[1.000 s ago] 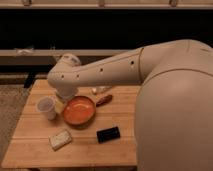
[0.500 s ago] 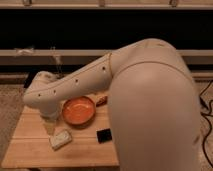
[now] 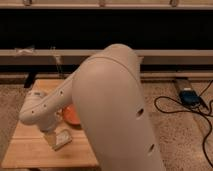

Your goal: Place the white sponge in the ceramic cup

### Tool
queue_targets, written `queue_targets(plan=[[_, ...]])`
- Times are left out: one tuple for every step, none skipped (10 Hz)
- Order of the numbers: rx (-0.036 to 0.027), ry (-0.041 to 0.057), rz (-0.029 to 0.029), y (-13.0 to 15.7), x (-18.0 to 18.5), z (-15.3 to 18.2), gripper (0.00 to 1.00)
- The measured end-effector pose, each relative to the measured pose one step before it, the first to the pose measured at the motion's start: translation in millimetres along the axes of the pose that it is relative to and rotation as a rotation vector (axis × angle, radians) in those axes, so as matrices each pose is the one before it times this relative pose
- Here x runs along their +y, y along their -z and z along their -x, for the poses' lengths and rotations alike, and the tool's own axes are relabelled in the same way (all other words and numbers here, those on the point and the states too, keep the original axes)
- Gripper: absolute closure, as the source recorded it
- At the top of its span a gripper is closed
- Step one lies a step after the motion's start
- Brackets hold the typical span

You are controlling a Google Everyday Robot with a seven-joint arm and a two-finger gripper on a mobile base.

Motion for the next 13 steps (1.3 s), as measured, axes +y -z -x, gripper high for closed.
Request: queue_targets(plan=[[0.00496, -0.01705, -0.00496, -7.79, -0.9, -1.2, 0.2], [0.00066, -0.01519, 0.00074, -7.4, -0.41, -0.74, 0.2], [0.00174, -0.00511, 0.00215, -6.71, 0.7, 0.5, 0.2], [0.00261, 0.00423, 0.00596, -7.82, 3.19, 2.24, 0.2], [0.00178, 0.00466, 0.00522, -4.19, 2.41, 1.77, 0.2], [0.00432, 0.01129, 0.00844, -4.99, 2.16, 0.77, 0.2], [0.00453, 0.01029, 0.01065, -4.42, 2.07, 0.14, 0.2], [0.00422, 0.01329, 0.01223, -4.57, 2.98, 1.44, 0.2], [0.00511, 0.01068, 0.00628, -3.54, 2.61, 1.78, 0.2], [0.00336, 0.00685, 0.00258, -2.22, 2.12, 1.6, 0.2], [0.00201, 0.00584, 0.00056, -1.99, 1.22, 1.04, 0.2], [-0.00004, 0.00653, -0.00158, -1.18, 0.0, 0.99, 0.23], [-0.00125, 0.00558, -0.00091, -0.31, -0.17, 0.98, 0.31]])
